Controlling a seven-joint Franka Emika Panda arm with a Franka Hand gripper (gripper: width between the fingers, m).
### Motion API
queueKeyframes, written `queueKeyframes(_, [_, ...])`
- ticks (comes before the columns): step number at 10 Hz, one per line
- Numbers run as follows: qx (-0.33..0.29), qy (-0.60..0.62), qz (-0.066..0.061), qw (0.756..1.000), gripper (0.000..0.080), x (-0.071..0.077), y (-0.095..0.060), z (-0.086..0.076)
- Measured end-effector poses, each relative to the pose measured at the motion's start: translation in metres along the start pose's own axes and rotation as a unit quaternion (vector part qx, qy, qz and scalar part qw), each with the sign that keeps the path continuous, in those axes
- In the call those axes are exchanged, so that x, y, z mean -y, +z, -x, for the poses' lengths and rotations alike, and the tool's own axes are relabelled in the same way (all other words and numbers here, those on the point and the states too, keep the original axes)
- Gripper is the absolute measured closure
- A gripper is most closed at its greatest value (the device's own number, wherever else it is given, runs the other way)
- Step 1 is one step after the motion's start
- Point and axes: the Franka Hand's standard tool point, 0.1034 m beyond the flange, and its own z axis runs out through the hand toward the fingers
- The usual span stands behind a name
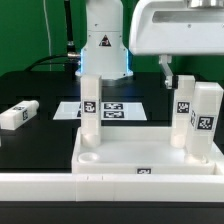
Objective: Assemble desk
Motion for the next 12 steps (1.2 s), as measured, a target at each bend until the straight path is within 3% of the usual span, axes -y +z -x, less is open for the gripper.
queueKeyframes(1, [0.032, 0.002, 0.002, 0.999, 0.015, 0.0, -0.001, -0.005])
queueKeyframes(3, [0.092, 0.003, 0.008, 0.996, 0.015, -0.001, 0.002, 0.0])
queueKeyframes(4, [0.076, 0.001, 0.008, 0.997, 0.015, 0.002, 0.002, -0.012])
queueKeyframes(9, [0.07, 0.013, 0.01, 0.997, 0.015, 0.01, 0.009, -0.017])
queueKeyframes(11, [0.07, 0.015, 0.01, 0.997, 0.0419, 0.011, 0.009, -0.017])
queueKeyframes(12, [0.07, 0.018, 0.011, 0.997, 0.0419, 0.01, 0.009, -0.017])
